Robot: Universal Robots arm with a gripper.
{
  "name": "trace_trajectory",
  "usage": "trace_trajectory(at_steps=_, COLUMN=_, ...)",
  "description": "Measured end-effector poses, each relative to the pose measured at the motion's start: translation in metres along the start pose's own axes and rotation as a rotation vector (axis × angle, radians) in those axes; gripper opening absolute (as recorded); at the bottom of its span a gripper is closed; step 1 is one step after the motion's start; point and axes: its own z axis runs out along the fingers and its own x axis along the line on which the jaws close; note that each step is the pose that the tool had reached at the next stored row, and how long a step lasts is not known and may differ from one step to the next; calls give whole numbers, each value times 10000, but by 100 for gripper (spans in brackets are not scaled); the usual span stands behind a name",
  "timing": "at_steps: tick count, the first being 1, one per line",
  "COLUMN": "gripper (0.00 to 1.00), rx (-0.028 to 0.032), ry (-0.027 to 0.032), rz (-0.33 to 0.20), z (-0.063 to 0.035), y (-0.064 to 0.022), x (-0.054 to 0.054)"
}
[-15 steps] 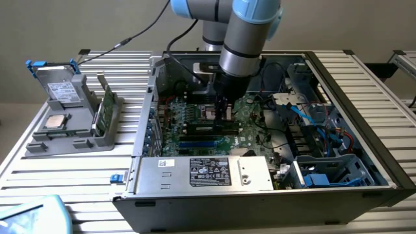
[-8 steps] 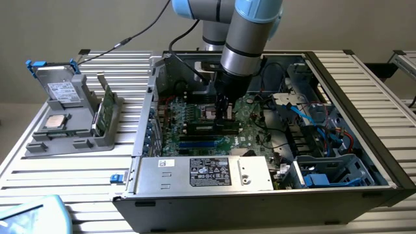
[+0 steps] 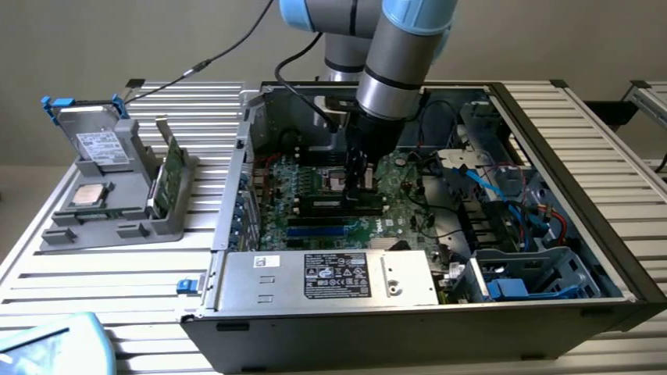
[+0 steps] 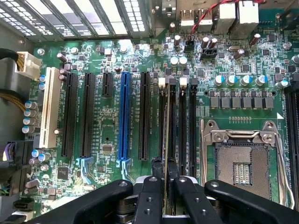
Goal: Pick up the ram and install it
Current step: 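Insert the ram into the slot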
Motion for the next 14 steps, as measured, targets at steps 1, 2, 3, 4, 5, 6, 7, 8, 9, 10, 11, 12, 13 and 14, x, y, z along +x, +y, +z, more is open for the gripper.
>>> trace_trajectory(at_steps=1, gripper=15, rx=-66, ry=37, rz=0, z=-4, y=-7, x=-8)
trace_trajectory(at_steps=2, gripper=15, rx=-94, ry=47, rz=-1, z=-8, y=-9, x=-11)
trace_trajectory(at_steps=3, gripper=15, rx=-116, ry=54, rz=-2, z=-15, y=-8, x=-12)
trace_trajectory(at_steps=4, gripper=15, rx=-131, ry=60, rz=-1, z=-23, y=-7, x=-14)
trace_trajectory(at_steps=5, gripper=15, rx=-143, ry=63, rz=-1, z=-29, y=-7, x=-16)
trace_trajectory(at_steps=6, gripper=15, rx=-166, ry=76, rz=-2, z=-37, y=-7, x=-17)
trace_trajectory(at_steps=7, gripper=15, rx=-177, ry=85, rz=-2, z=-38, y=-9, x=-16)
trace_trajectory(at_steps=8, gripper=15, rx=-190, ry=94, rz=-2, z=-39, y=-12, x=-16)
trace_trajectory(at_steps=9, gripper=15, rx=-207, ry=98, rz=-5, z=-40, y=-14, x=-16)
trace_trajectory(at_steps=10, gripper=15, rx=-230, ry=101, rz=-8, z=-40, y=-16, x=-16)
trace_trajectory(at_steps=11, gripper=15, rx=-255, ry=107, rz=-13, z=-40, y=-19, x=-16)
trace_trajectory(at_steps=12, gripper=15, rx=-279, ry=111, rz=-17, z=-41, y=-22, x=-16)
trace_trajectory(at_steps=13, gripper=15, rx=-302, ry=117, rz=-23, z=-42, y=-24, x=-16)
trace_trajectory(at_steps=14, gripper=15, rx=-322, ry=123, rz=-26, z=-42, y=-27, x=-16)
